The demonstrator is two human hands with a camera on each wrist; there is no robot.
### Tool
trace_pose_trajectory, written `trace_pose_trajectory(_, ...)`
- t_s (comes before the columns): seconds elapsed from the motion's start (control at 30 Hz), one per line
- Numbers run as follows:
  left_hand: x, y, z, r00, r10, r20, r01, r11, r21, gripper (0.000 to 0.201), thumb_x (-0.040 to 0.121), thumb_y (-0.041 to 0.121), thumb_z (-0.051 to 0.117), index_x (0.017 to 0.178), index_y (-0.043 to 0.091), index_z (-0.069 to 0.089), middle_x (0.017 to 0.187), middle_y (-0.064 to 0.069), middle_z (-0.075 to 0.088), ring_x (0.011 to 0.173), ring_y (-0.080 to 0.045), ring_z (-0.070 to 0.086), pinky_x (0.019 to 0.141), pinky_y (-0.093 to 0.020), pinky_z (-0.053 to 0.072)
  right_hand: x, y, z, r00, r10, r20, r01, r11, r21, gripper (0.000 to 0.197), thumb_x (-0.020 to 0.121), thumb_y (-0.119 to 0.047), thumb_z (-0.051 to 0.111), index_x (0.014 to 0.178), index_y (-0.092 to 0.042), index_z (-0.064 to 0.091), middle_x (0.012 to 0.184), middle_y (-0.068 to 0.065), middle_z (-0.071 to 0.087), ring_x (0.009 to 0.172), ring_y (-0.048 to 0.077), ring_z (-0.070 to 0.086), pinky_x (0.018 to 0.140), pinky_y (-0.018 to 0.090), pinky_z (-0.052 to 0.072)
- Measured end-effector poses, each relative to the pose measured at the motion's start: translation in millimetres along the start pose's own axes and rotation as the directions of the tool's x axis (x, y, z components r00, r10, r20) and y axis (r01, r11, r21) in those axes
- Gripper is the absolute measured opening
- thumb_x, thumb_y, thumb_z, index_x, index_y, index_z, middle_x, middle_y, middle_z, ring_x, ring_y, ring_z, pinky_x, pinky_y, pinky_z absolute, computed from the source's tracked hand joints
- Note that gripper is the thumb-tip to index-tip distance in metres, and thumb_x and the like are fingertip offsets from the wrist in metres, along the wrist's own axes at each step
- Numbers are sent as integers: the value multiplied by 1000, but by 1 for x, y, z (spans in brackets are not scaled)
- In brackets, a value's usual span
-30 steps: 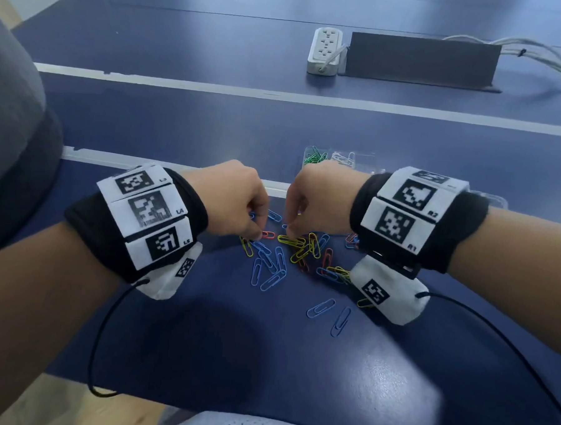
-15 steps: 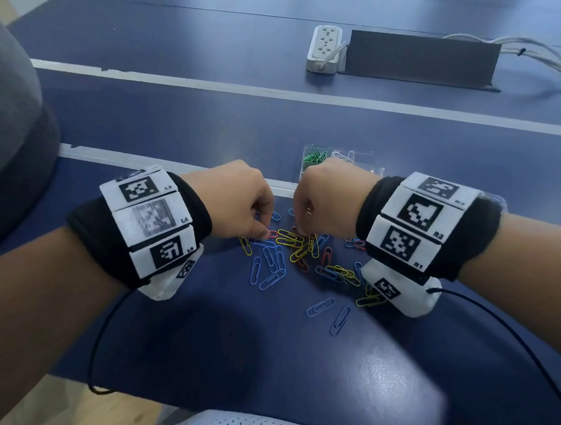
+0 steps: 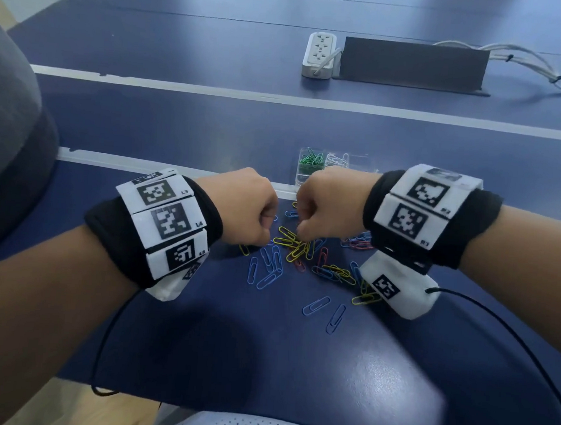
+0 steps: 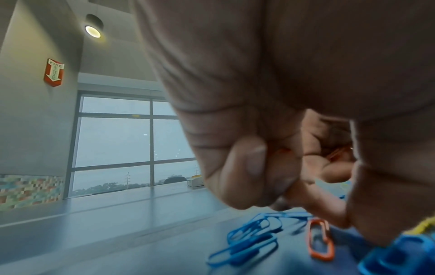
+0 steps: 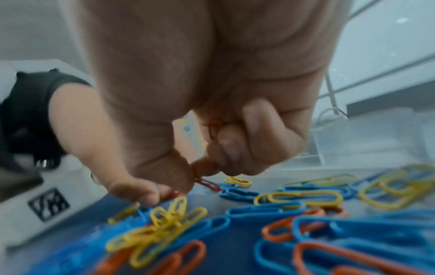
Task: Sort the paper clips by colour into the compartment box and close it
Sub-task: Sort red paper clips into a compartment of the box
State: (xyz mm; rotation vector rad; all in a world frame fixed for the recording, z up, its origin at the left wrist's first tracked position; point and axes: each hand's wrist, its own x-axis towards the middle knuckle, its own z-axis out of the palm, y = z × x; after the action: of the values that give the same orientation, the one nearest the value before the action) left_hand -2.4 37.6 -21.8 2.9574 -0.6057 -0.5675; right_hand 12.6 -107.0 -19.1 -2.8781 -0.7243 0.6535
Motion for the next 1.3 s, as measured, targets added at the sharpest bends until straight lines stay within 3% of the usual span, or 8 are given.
trace_pose_trajectory(0.23,3,-4,0,999,4,-39,-4,1000,0,8,78,24,63,82,22,69,58,12,47,57,-3,42,64,-22,40,-15,22,-1,987,60,147,-140,764,630,20,79,-6,49,61,-12,45,50,4,48,44,19,42,44,25,37)
trace_pose_trajectory(0.43,3,-4,1,1000,-17,-8,16,999,-48,8,79,20,60,75,23,66,58,12,52,58,-2,47,60,-21,39,-22,17,8,969,37,243,-152,867,475,18,85,-11,40,77,-14,55,62,5,51,56,25,48,54,29,42)
trace_pose_trajectory(0.53,1,-4,2,1000,-7,-19,6,998,-58,8,77,19,59,72,23,64,63,10,58,67,-9,53,67,-25,48,-28,12,7,987,19,162,-67,953,296,32,88,-12,39,65,-23,58,56,-7,48,50,4,49,49,16,39)
trace_pose_trajectory(0.67,1,-1,2,999,30,-18,-31,998,-62,9,75,16,59,70,23,61,62,10,57,63,-7,50,65,-25,46,-35,15,9,999,-41,34,36,989,141,24,88,-19,42,82,-14,64,59,-6,48,71,20,49,68,25,39)
trace_pose_trajectory(0.83,0,0,-3,997,35,-67,-46,984,-170,18,76,13,53,79,24,66,55,11,56,51,-2,49,54,-11,37,-39,18,10,985,-170,37,170,985,11,15,83,-23,57,94,-29,66,48,-11,48,50,-3,42,48,6,27)
trace_pose_trajectory(0.9,-2,4,-7,999,30,-45,-42,949,-313,17,76,14,54,76,26,66,47,11,54,47,-1,49,48,-5,35,-37,18,11,980,-199,31,200,979,-48,16,83,-23,58,95,-29,67,52,-13,40,51,-2,38,49,8,26)
trace_pose_trajectory(1.1,3,11,-8,982,82,170,62,710,-702,30,86,2,41,73,18,63,61,-4,57,49,-14,62,59,-21,54,-37,15,13,984,-156,80,164,982,-95,17,77,-28,58,88,-22,69,60,-7,52,74,22,56,74,30,53)
trace_pose_trajectory(1.3,4,18,-1,971,98,216,105,639,-762,5,64,15,47,65,14,52,50,-2,49,35,-10,47,39,-16,40,-39,20,12,993,-88,76,90,996,-22,10,75,-31,59,70,-23,56,55,-8,47,56,11,45,63,25,43)
